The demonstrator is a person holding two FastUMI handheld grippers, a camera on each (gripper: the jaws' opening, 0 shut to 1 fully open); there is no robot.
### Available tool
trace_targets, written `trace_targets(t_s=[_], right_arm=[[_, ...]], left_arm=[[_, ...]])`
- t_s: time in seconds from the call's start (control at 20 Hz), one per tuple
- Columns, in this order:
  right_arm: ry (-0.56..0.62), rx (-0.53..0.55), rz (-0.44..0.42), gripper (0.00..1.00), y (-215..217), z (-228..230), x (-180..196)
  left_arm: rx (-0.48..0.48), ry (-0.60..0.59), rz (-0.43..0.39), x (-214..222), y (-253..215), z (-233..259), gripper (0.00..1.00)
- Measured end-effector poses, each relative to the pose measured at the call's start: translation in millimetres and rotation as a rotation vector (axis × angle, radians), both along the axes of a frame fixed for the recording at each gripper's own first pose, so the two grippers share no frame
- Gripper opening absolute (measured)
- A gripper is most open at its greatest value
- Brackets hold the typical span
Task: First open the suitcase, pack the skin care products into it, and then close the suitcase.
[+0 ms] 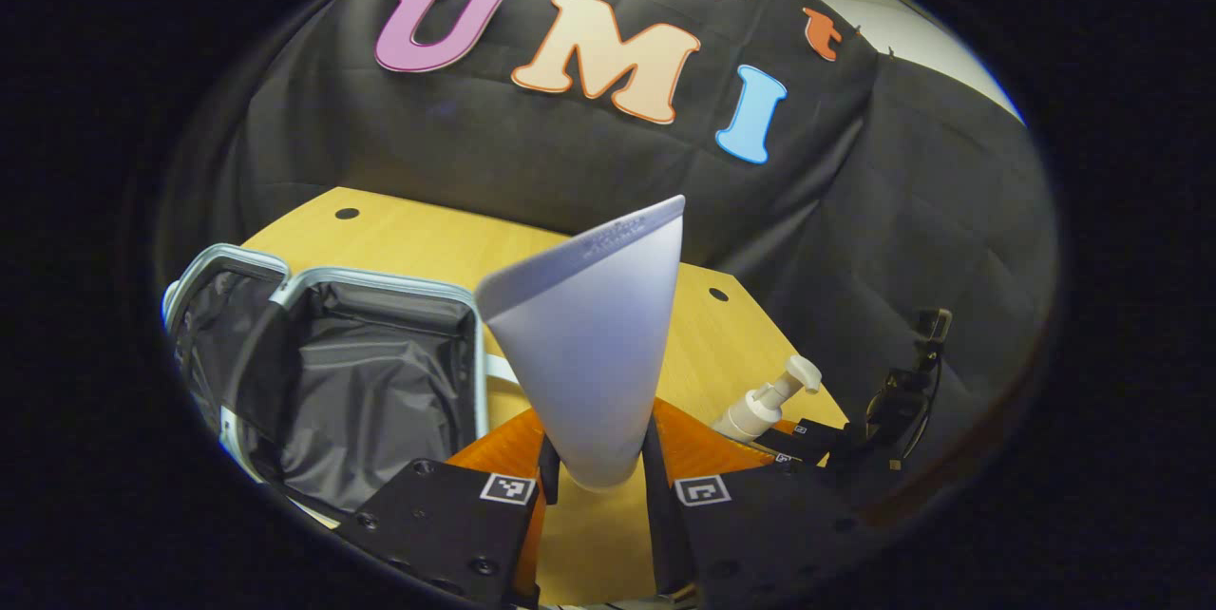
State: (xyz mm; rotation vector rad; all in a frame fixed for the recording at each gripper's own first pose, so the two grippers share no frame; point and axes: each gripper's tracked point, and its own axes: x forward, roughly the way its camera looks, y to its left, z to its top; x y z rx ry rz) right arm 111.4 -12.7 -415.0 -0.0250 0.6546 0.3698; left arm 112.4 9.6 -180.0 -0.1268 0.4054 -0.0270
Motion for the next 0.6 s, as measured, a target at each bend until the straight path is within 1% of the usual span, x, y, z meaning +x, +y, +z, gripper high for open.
trace_targets(t_s=[0.05,0.1,0.15,0.3,0.5,0.55,0.6], right_arm=[[-0.013,-0.007,-0.005,0.58,1,9,2],[-0.022,-0.011,-0.007,0.60,3,19,3],[-0.026,-0.018,-0.009,0.58,6,28,4],[-0.048,-0.041,-0.024,0.60,13,60,3],[-0.061,-0.049,-0.063,0.60,36,97,-7],[-0.060,-0.054,-0.069,0.58,44,103,-11],[-0.057,-0.055,-0.076,0.60,52,109,-16]], left_arm=[[0.013,0.011,0.015,-6,13,8,0.39],[0.038,0.050,0.030,-15,27,10,0.39],[0.072,0.087,0.045,-23,43,11,0.39],[0.165,0.227,0.070,-44,91,3,0.39],[0.178,0.416,0.022,-55,131,-29,0.39],[0.170,0.470,0.008,-58,139,-41,0.42],[0.174,0.505,0.009,-59,149,-51,0.39]])
